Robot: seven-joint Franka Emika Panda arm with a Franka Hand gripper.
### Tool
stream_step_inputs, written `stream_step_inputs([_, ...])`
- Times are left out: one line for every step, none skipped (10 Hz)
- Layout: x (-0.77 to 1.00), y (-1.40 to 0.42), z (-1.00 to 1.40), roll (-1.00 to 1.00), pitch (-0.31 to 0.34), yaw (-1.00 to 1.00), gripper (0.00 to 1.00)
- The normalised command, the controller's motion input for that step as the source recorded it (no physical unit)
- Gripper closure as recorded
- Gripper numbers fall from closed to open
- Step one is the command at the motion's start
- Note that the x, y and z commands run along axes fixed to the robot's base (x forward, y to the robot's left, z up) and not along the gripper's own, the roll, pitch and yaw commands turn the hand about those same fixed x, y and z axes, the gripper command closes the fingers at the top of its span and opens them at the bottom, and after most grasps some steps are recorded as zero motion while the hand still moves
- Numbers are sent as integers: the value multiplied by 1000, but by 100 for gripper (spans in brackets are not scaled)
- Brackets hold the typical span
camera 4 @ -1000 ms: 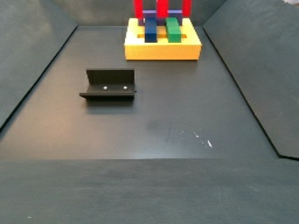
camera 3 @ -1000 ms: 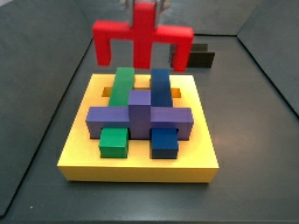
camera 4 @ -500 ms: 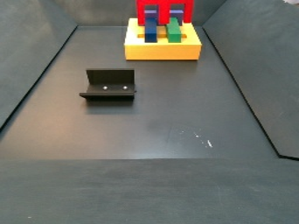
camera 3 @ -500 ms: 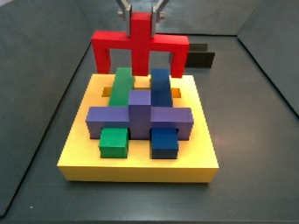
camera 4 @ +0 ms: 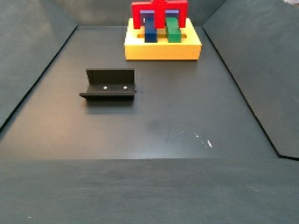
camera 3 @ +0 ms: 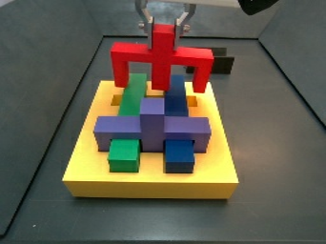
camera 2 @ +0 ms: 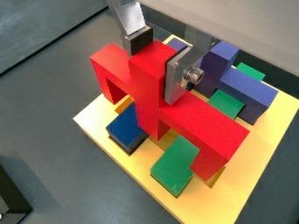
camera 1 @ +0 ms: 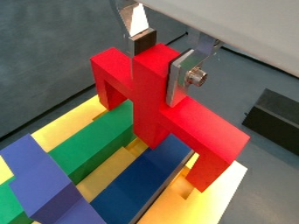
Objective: Pick up the red object. Move up. Move to above the board. Insert the red object.
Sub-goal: Insert the red object.
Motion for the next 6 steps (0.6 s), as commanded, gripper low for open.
stream_step_inputs([-3, -26, -11, 50, 0, 0, 100])
stream_step_inputs([0, -23, 14, 44, 0, 0, 100])
stream_step_inputs([0, -26, 0, 49, 0, 0, 100])
stream_step_inputs([-63, -34, -206, 53, -79, 0, 100])
stream_step_inputs([-49, -9, -180, 37, -73, 0, 100])
stream_step_inputs([-80, -6, -197, 33, -90, 0, 100])
